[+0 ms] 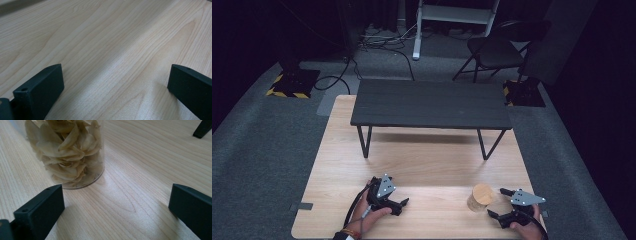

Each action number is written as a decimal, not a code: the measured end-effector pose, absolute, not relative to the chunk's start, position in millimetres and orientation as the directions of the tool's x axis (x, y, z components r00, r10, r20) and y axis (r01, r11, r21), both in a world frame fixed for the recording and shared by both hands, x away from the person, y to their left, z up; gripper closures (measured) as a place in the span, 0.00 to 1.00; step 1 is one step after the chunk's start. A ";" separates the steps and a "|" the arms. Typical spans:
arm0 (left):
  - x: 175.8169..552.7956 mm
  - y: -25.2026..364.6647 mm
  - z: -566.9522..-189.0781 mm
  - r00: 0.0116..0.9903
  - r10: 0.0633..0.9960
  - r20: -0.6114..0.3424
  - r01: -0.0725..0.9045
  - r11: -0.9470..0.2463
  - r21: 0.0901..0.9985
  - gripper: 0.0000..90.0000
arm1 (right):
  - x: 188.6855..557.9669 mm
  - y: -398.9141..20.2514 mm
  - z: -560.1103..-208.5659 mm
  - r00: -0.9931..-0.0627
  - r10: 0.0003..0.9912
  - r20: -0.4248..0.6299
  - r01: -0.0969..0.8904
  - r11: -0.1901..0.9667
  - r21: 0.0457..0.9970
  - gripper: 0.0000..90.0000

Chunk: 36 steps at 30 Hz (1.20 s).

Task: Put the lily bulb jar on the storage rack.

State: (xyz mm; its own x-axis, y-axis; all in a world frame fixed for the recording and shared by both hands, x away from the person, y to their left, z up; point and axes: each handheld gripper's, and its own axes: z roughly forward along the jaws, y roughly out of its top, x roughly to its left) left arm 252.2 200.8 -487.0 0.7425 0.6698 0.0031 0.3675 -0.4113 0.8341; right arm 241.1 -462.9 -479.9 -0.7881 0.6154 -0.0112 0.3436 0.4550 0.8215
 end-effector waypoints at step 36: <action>252.3 200.8 -486.9 0.742 0.670 0.002 0.368 -0.410 0.834 0.01 | 266.7 -420.3 -436.4 -0.868 0.497 -0.002 0.289 0.508 0.811 0.00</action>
State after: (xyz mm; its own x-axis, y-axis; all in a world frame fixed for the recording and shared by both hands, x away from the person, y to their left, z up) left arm 252.3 200.8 -486.9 0.7419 0.6705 0.0025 0.3682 -0.4105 0.8342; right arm 266.7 -420.3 -436.4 -0.8678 0.4969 -0.0019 0.2891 0.5080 0.8114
